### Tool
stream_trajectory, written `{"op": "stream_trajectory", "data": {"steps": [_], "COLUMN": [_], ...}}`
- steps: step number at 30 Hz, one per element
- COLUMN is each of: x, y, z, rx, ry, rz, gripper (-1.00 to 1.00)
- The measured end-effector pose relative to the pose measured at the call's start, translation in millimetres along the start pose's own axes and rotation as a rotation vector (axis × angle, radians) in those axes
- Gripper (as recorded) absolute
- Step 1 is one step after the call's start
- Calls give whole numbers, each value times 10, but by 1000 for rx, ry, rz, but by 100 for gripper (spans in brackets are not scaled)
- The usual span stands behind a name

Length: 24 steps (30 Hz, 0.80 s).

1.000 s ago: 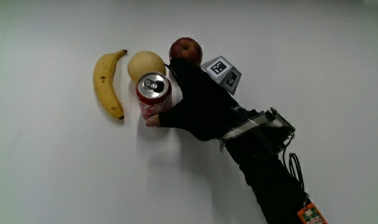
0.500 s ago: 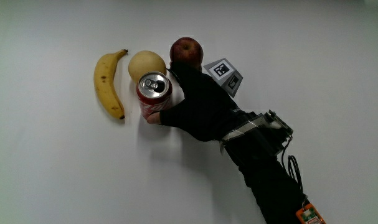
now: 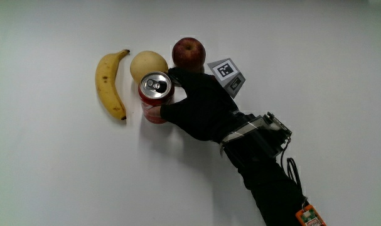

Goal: Pick cola

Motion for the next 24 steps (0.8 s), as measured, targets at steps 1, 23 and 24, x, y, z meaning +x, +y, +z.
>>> {"op": "stream_trajectory", "data": {"steps": [1,23,24], "x": [6,-266,-293], "y": [-5,-506,-555], "z": [5,386,416], "rx": [4,-7,-13], "ry": [-6,53,67], "rz": [-2,110,115], "gripper": [96,100,100]}}
